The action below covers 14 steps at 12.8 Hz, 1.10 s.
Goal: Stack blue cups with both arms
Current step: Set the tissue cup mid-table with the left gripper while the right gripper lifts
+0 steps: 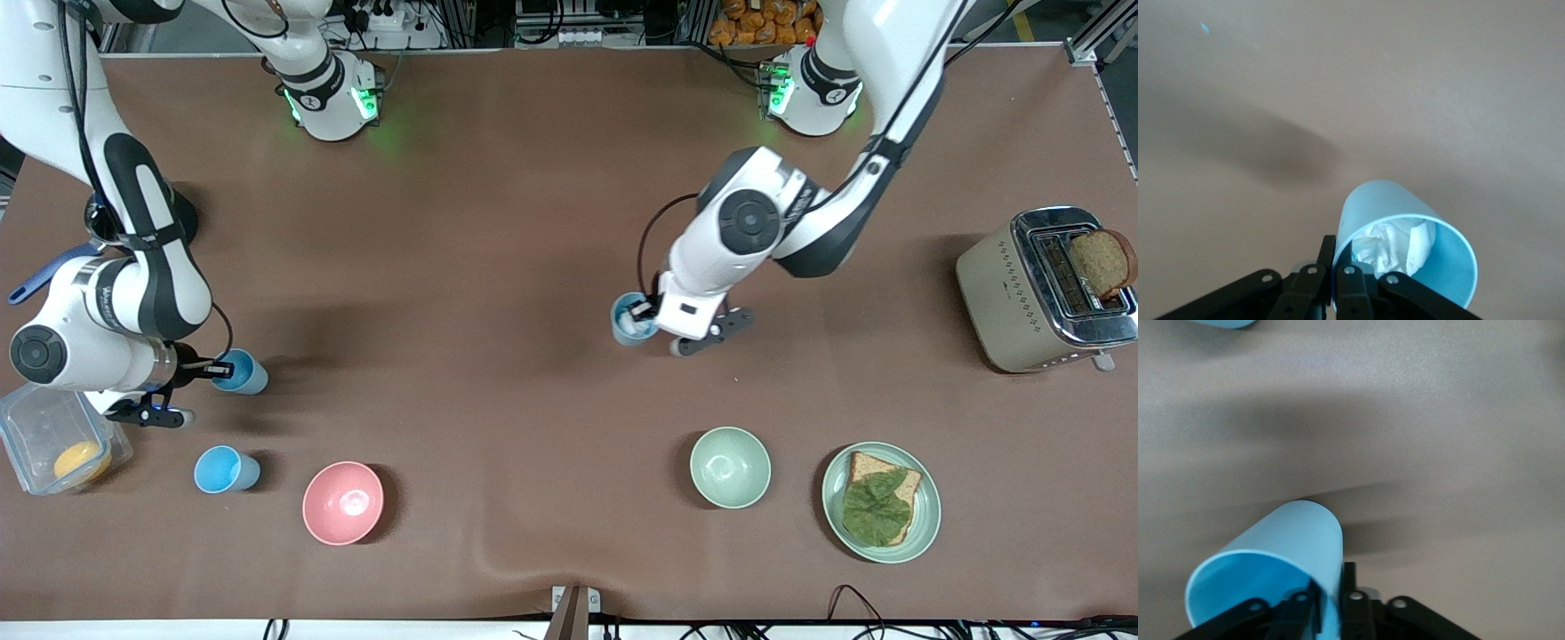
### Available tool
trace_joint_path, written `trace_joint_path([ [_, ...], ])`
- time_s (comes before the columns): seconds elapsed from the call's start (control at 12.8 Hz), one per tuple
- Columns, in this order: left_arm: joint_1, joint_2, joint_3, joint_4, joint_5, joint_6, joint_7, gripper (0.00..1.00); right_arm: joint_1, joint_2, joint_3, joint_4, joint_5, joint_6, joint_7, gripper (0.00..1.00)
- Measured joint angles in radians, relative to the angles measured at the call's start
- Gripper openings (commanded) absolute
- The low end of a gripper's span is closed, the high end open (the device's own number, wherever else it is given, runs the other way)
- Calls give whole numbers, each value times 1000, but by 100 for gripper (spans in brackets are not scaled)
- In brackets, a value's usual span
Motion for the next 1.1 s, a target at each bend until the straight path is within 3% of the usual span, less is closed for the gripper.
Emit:
trace_joint_path([
  [0.47,-116,142,21,109,0,48,-107,0,-4,-52,-2,30,19,-71,3,0],
  [0.78,-289,176,160,150,1,53,-127,0,-5,-229,-4,92,185,-301,43,0],
  [0.94,-395,200,234,176,1,63,-167,0,3,-324,9,103,204,-384,141,0],
  [1.1,-436,226,257,185,1,101,-178,0,57,-390,26,119,214,-432,301,0],
])
